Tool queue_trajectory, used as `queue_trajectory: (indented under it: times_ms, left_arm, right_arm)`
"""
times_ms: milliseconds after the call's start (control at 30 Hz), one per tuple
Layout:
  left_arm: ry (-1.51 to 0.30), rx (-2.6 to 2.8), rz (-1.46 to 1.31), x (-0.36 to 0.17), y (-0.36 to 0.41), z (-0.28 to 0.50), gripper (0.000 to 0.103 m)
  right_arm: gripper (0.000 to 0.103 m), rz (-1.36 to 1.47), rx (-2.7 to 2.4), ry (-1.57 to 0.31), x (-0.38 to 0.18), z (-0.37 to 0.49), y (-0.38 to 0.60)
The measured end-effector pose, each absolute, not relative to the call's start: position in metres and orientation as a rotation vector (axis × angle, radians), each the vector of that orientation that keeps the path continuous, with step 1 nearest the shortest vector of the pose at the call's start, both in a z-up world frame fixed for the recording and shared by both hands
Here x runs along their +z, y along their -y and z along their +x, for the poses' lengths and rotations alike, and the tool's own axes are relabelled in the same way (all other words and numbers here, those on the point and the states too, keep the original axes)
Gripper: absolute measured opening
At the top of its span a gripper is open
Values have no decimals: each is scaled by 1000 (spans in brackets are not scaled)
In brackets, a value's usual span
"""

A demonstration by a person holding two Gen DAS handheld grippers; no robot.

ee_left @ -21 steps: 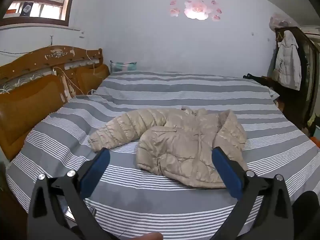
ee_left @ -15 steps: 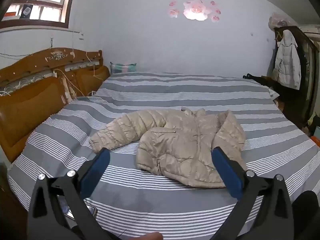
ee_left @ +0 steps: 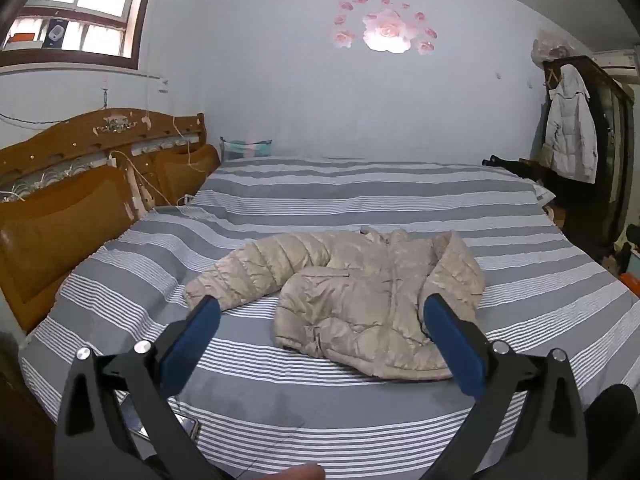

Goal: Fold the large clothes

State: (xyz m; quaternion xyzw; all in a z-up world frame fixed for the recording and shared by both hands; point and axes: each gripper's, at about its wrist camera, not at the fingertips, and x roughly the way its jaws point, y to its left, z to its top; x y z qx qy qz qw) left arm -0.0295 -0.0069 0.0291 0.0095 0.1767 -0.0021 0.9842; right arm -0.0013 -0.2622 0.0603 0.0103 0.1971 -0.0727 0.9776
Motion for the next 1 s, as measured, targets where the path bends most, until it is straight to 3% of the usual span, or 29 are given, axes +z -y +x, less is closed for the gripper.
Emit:
queue_trajectory:
  times_ms: [333, 1000]
  left_arm:
    - [-343, 85, 32, 47, -3, -32, 102]
    - [-340, 105, 101, 160, -3, -71, 102]
  right_arm:
    - [100, 22, -109, -363, 77, 0, 268]
    - [100, -2, -22, -334, 82, 24, 249]
